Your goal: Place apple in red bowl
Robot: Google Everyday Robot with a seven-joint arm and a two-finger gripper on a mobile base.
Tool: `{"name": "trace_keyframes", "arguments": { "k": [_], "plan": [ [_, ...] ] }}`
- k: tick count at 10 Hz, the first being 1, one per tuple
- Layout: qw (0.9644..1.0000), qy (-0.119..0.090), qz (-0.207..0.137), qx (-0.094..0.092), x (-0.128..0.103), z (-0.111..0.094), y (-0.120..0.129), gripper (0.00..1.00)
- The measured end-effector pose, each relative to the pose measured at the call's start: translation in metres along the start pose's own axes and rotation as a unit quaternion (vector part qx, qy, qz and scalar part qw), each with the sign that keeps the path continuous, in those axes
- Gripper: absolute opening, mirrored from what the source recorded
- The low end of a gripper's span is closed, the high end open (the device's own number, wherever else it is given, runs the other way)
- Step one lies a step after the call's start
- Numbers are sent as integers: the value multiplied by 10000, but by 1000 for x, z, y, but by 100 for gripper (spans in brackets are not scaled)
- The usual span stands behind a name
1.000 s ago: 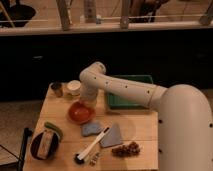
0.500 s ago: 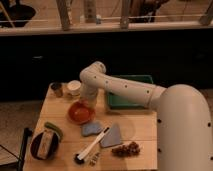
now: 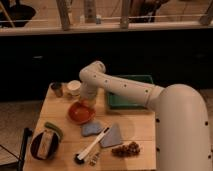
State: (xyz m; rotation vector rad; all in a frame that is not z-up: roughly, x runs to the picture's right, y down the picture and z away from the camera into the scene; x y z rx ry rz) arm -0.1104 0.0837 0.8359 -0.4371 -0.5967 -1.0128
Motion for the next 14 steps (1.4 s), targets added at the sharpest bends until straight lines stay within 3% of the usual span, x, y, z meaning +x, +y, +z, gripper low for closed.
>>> {"name": "trace_keyframes", "arguments": {
  "k": [14],
  "plan": [
    [9997, -242, -91, 29, 4, 1, -8, 6]
  ]
}}
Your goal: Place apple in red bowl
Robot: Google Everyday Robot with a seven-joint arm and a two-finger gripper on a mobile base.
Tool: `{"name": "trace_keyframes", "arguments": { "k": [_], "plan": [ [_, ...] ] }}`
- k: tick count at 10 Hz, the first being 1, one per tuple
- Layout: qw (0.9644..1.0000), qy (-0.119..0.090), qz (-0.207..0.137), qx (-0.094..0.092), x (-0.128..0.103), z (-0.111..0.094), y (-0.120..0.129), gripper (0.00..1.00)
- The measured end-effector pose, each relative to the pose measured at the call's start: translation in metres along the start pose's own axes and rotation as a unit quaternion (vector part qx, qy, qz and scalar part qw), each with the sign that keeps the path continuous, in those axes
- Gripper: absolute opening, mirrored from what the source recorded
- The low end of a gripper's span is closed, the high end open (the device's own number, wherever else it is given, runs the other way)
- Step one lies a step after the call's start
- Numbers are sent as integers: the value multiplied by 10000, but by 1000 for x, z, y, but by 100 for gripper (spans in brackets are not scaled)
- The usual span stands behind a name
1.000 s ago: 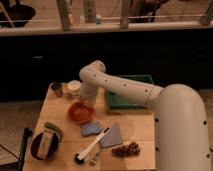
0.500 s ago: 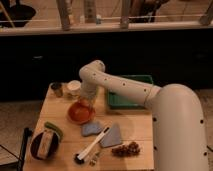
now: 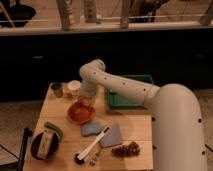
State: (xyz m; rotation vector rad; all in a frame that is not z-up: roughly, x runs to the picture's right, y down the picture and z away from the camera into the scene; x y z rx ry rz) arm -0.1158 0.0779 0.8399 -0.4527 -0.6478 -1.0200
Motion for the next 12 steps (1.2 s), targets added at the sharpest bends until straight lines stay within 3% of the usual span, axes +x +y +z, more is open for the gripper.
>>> {"name": "trace_keyframes", "arguments": {
  "k": [12],
  "plan": [
    [9997, -227, -128, -9, 5, -4, -1, 6]
  ]
}}
